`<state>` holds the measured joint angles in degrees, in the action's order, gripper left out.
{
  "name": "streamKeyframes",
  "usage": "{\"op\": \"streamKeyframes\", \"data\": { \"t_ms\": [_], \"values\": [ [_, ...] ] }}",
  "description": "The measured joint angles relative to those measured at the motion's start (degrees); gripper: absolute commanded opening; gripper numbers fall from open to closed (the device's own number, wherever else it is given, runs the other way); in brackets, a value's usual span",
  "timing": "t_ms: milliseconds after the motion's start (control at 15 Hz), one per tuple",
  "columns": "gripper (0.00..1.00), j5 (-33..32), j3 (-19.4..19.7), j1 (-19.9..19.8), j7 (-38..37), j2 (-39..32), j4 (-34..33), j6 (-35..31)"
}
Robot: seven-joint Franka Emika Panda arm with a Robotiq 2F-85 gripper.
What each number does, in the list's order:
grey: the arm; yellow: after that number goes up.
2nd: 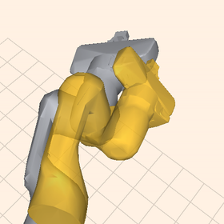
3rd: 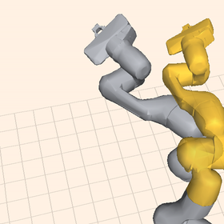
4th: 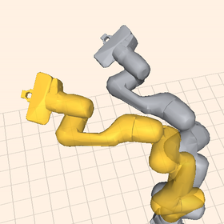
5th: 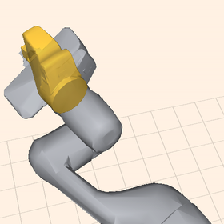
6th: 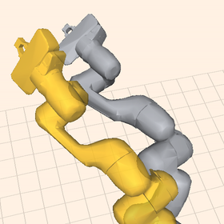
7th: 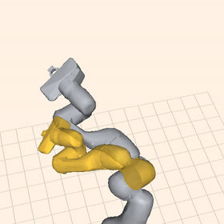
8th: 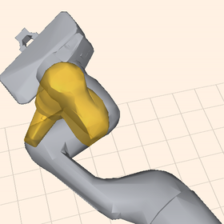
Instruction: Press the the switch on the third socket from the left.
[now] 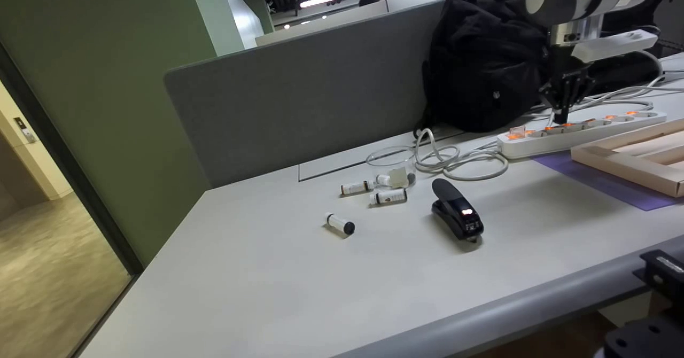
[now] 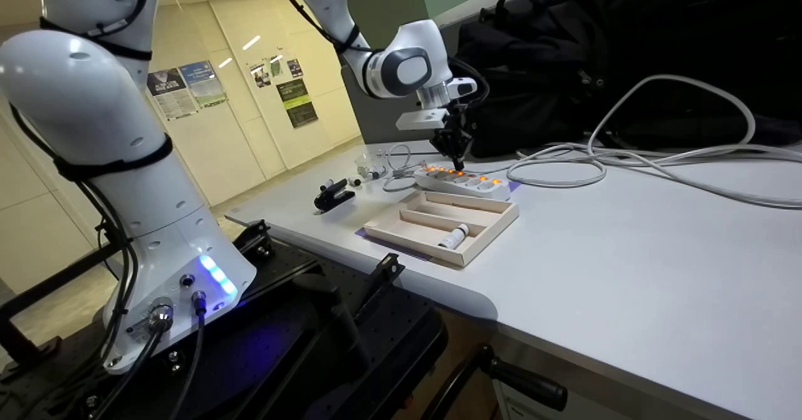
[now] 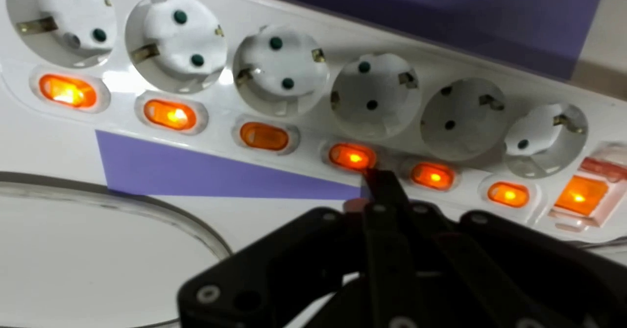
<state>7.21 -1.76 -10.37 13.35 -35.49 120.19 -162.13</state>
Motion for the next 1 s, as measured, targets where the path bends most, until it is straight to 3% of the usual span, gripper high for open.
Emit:
{"op": "streamKeyframes", "data": {
  "t_ms": [733,1000],
  "values": [
    [0.00,-1.6,0.5,1.4,-0.2,-0.3,-0.3,1.5],
    [0.00,-0.8,0.4,0.6,-0.3,-0.1,-2.5,6.0]
  ]
}}
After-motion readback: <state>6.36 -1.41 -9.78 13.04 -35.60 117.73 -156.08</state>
